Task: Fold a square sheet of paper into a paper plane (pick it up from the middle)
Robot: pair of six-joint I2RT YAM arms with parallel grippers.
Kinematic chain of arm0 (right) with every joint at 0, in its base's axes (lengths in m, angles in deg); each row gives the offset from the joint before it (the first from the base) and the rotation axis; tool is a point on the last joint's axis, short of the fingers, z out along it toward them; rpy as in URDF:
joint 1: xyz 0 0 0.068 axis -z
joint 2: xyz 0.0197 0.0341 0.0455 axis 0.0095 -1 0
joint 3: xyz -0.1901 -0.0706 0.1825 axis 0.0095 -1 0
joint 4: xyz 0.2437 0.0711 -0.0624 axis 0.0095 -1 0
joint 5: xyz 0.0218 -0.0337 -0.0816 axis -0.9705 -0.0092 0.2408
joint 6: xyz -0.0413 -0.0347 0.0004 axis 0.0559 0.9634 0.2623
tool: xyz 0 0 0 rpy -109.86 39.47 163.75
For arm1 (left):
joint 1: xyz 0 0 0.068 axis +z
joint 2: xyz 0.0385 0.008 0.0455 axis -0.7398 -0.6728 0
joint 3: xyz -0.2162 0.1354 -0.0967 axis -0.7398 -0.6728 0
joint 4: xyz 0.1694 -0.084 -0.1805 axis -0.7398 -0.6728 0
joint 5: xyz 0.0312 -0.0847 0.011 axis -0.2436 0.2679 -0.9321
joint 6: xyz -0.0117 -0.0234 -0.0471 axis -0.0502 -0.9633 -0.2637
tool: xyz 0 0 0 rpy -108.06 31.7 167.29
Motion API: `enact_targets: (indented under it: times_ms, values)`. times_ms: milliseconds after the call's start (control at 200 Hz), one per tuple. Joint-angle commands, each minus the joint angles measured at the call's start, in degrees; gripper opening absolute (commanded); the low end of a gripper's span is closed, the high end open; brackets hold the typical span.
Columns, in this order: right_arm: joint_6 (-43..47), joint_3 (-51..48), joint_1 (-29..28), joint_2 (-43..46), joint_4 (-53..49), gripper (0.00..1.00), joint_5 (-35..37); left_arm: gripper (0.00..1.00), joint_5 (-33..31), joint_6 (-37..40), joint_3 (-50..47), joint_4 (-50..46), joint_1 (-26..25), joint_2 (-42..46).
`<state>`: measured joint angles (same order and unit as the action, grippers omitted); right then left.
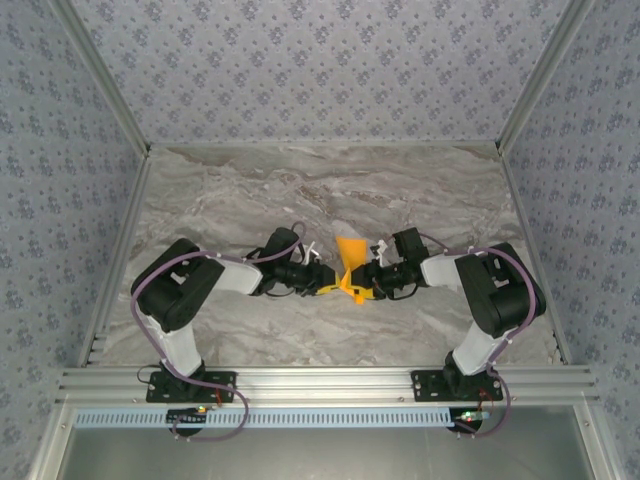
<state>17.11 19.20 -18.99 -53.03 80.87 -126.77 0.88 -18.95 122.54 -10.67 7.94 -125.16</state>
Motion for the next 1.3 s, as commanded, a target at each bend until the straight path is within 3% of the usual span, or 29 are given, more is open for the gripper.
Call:
enact_targets:
  times_ms: [0, 335, 570, 1009, 1294]
  values:
    - [-1.55, -3.30, 1.71, -2.99, -7.71, 0.40, 10.19, 0.19, 0.95, 0.92, 1.37, 0.89, -0.57, -0.38]
    - [-2.15, -4.05, 2.26, -3.05, -6.03, 0.40, 8.68, 0.28, -2.25, 2.68, 2.16, -2.35, -0.68, -0.77]
    - [-1.89, -4.09, 2.35, -2.94, -5.55, 0.43, 7.71, 0.28, -1.86, 2.86, 3.43, -2.16, -0.99, -1.30]
    - [-0.58, -4.00, 2.13, -2.42, -6.76, 0.43, 8.62, 0.17, -1.94, 2.11, 3.38, -1.10, -1.30, -2.10]
    - [2.00, -2.14, 0.83, -0.19, -12.86, 0.43, 14.02, 0.15, -2.47, 2.62, 3.23, -2.28, -1.29, -1.28]
